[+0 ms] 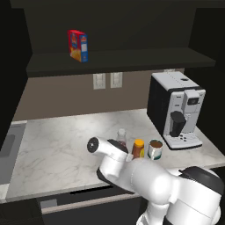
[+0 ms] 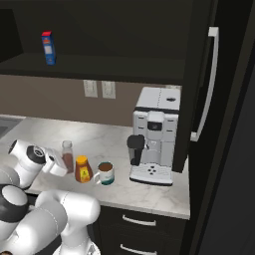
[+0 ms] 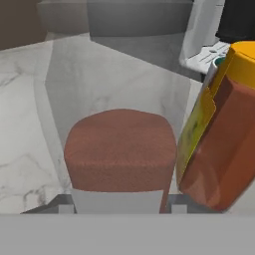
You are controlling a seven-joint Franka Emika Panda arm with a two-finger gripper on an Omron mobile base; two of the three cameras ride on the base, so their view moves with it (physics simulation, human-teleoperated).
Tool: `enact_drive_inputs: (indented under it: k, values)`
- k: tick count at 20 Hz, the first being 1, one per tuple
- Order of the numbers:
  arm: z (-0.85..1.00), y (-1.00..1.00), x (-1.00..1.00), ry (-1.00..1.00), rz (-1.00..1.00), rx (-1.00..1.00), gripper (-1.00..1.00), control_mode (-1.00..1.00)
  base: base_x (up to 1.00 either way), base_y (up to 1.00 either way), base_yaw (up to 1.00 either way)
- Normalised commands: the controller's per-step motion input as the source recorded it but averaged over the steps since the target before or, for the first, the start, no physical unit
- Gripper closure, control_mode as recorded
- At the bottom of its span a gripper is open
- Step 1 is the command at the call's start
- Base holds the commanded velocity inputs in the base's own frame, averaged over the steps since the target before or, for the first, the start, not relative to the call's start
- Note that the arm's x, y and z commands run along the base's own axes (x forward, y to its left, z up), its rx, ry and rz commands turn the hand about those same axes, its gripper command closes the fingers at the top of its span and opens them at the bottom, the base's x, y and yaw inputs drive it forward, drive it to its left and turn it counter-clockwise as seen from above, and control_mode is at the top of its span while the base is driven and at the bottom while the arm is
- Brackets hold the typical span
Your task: Pick the cinnamon and honey bottle from the cabinet and place them next to the mug.
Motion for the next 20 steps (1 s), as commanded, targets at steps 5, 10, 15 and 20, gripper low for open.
enact_drive_inputs:
  k: [5, 10, 15, 20]
  values:
    - [-0.32, 0.00, 0.00, 0.02, 0.00, 0.00, 1.00, -1.00, 0.00, 0.00, 0.00]
    - [-0.30, 0.06, 0.00, 0.01, 0.00, -0.01, 1.00, -1.00, 0.00, 0.00, 0.00]
    - [-0.18, 0.10, 0.00, 0.01, 0.00, -0.02, 1.00, -1.00, 0.00, 0.00, 0.00]
    - [-0.14, 0.02, 0.00, 0.01, -0.01, -0.01, 1.00, -1.00, 0.00, 0.00, 0.00]
